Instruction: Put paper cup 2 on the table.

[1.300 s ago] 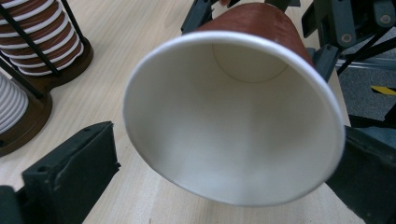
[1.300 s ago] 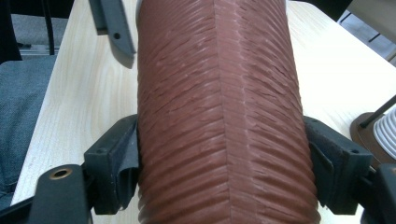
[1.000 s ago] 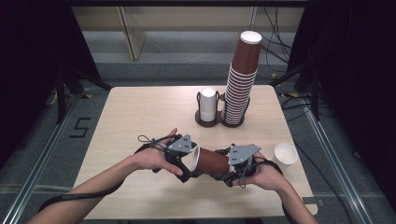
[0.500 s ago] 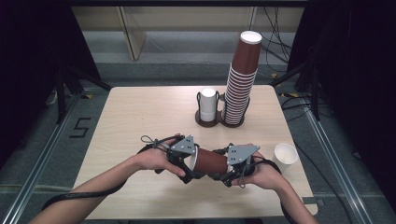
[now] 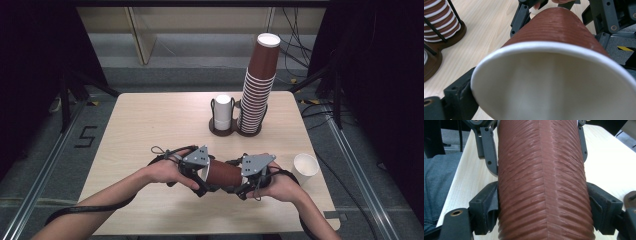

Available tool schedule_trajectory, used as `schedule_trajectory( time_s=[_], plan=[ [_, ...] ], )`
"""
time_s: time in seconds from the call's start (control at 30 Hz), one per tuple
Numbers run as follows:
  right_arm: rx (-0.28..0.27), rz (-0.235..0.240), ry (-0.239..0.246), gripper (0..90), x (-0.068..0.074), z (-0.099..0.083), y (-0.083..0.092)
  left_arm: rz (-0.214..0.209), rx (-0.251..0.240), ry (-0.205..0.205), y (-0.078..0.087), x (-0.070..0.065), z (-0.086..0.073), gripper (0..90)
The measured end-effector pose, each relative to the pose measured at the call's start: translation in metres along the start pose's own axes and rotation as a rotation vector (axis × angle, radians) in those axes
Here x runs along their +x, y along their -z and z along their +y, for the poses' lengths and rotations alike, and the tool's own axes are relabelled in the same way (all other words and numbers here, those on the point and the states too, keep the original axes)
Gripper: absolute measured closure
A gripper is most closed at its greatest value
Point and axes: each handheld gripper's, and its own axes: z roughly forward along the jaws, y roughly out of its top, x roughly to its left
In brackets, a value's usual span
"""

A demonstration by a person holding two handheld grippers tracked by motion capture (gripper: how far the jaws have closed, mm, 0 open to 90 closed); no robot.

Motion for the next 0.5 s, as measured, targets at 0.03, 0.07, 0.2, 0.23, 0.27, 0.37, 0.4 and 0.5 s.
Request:
schedule_trajectory(
  time_s=[0.03, 0.07, 0.2, 0.23, 0.27, 0.37, 0.4, 0.5],
  plan=[
    [-0.003, 0.001, -0.007, 21.9, -0.0003, -0.0011, -0.0013, -0.003, 0.004, 0.001, -0.0001, -0.0001, -0.0009, 4.4],
    [-0.002, -0.002, 0.000, 21.9, -0.0009, -0.0020, -0.0022, -0.002, 0.008, 0.001, -0.0003, -0.0001, -0.0018, 4.7],
    [0.006, 0.014, -0.025, 21.9, -0.0018, -0.0026, -0.0052, 0.001, 0.015, -0.009, 0.0010, -0.0007, -0.0019, 6.0],
    [0.008, 0.017, -0.038, 21.8, -0.0021, -0.0023, -0.0061, 0.010, 0.017, -0.023, 0.0016, -0.0010, -0.0012, 6.2],
    [0.008, 0.017, -0.038, 21.8, -0.0021, -0.0023, -0.0061, 0.010, 0.017, -0.023, 0.0016, -0.0010, -0.0012, 6.4],
    [0.011, 0.017, -0.042, 21.9, -0.0031, -0.0014, -0.0076, 0.021, 0.017, -0.044, 0.0024, -0.0020, -0.0005, 6.7],
    [0.011, 0.017, -0.042, 21.9, -0.0031, -0.0014, -0.0076, 0.022, 0.023, -0.048, 0.0030, -0.0024, -0.0002, 6.7],
    [0.039, 0.027, -0.039, 21.9, -0.0041, 0.0019, -0.0074, 0.035, 0.022, -0.068, 0.0036, -0.0044, 0.0011, 7.2]
  ],
)
